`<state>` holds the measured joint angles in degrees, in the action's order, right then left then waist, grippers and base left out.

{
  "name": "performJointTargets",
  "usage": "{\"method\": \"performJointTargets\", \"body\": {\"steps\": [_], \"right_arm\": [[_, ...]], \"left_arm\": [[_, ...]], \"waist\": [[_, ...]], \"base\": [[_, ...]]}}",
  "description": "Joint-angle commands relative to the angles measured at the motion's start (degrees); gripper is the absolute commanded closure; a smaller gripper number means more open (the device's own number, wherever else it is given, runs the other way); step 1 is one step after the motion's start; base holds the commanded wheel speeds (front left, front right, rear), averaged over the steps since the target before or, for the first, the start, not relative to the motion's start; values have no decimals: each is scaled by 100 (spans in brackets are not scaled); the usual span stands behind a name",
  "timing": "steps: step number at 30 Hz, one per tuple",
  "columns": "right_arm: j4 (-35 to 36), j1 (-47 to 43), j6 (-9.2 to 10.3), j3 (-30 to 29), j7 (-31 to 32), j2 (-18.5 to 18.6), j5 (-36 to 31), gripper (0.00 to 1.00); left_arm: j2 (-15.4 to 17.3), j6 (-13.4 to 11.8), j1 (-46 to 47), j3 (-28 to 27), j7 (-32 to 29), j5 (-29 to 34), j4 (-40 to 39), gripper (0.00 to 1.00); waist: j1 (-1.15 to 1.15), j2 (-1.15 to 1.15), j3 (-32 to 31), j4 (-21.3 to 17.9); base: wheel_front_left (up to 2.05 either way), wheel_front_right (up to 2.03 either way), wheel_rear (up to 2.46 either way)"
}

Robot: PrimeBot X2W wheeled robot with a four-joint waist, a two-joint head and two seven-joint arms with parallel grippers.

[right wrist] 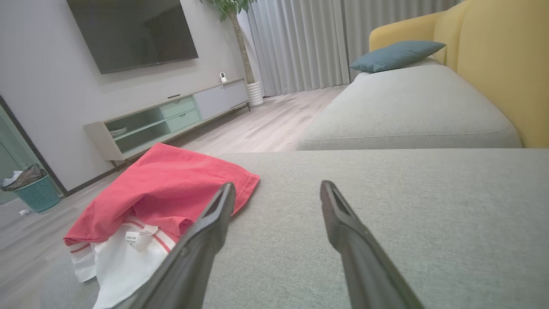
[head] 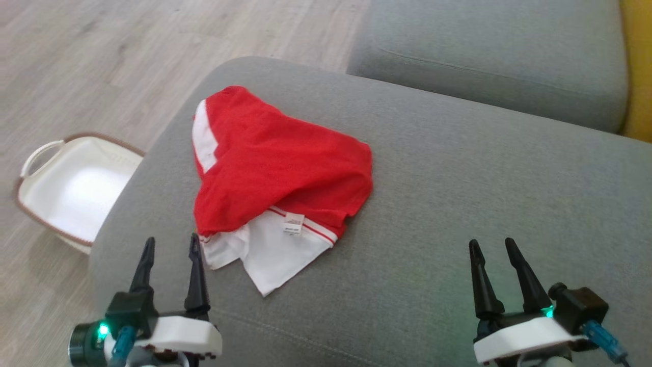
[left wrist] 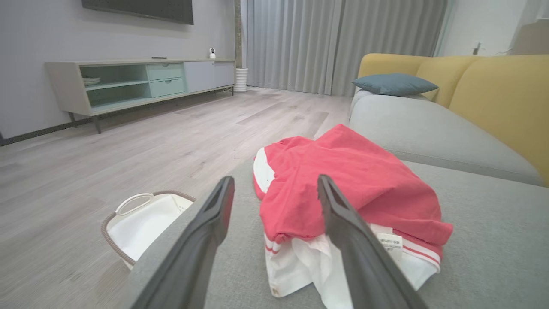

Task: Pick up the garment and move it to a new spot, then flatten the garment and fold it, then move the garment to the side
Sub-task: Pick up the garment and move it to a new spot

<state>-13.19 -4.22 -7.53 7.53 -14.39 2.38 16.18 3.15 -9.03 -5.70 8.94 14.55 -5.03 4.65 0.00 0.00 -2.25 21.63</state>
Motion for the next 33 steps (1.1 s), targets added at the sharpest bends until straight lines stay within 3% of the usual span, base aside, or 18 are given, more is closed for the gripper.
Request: {"method": "performJointTargets", "body": {"steps": [1,11,17,20,24,29,33], "right_arm": [[144,157,4,168,-61,50,49,0],[154,205,4,198,-61,50,35,0],[285,473,4,-174,-61,50,-249,0],[395,653,4,-419,-61,50,-451,0],[608,821,4,-870,-61,50,-593,0],[916,919,4,-1288,-61,50,-828,0],[1076,972,4,-1459,-57,50,-969,0]], "left_arm": [[-27,7,193,-205,45,79,-237,0],[-27,66,251,-351,45,95,-281,0],[187,278,779,-512,45,188,-104,0],[364,493,1265,-534,45,184,173,0],[600,967,2128,-414,-30,96,869,0],[861,1487,3344,-100,-735,-41,1721,0],[1036,1621,4169,154,-1372,-335,2317,0]], "waist": [[0,0,-2,107],[0,0,120,88],[0,0,670,-90],[0,0,1040,-186],[0,0,1520,-263],[0,0,2004,-367],[0,0,2269,-459]], "base": [[0,0,0],[0,0,0],[0,0,0],[0,0,0],[0,0,0],[0,0,0],[0,0,0]]}}
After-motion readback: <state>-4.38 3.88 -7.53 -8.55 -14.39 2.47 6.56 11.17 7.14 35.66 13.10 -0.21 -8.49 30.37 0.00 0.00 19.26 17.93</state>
